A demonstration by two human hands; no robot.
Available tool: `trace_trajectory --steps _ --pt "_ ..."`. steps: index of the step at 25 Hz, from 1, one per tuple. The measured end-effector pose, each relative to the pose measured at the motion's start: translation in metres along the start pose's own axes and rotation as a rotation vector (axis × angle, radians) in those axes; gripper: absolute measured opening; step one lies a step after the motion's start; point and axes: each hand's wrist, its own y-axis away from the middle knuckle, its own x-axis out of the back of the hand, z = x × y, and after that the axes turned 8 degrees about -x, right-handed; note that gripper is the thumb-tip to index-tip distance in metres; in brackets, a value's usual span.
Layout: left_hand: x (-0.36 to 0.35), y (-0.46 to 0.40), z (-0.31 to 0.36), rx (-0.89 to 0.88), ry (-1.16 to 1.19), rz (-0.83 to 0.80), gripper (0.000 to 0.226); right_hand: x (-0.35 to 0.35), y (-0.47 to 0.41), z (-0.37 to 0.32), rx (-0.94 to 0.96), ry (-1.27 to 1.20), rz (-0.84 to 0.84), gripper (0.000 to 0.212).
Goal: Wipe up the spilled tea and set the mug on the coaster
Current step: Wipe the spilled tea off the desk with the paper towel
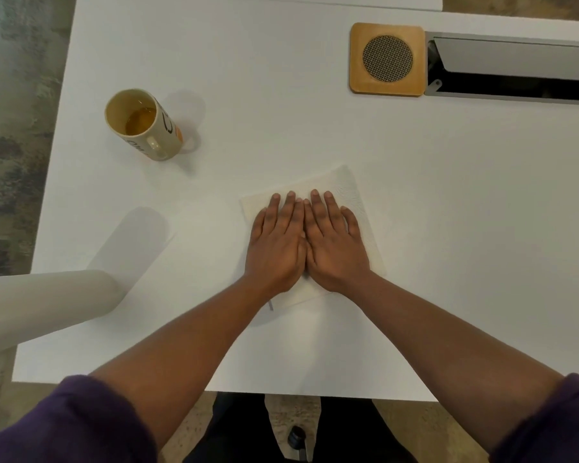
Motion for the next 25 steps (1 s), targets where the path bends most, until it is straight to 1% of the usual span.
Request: trace_trajectory --steps 5,7,12,21,23,25 --pt "-0.014 -0.001 -0.013 -0.064 -0.115 0.022 0.065 0.000 -0.003 0.013 0.112 0.038 0.022 0.064" --pt "-0.015 -0.002 -0.013 -0.071 -0.132 0.021 0.065 0.001 -0.001 0.017 0.116 0.055 0.026 0.066" --pt "-0.015 -0.002 -0.015 -0.095 -0.166 0.017 0.064 -0.004 0.010 0.018 -0.042 0.030 0.043 0.074" --pt "-0.016 0.000 -0.013 -0.079 -0.198 0.011 0.084 -0.005 0.059 0.017 -0.166 0.002 0.001 0.091" --pt "-0.014 0.002 -0.012 -0.053 -0.181 -0.005 0.081 -0.002 0.071 0.012 -0.231 -0.032 -0.043 0.097" --pt "-0.009 0.002 -0.012 -0.017 -0.103 -0.019 0.074 0.001 0.082 0.005 -0.336 -0.098 -0.081 0.106"
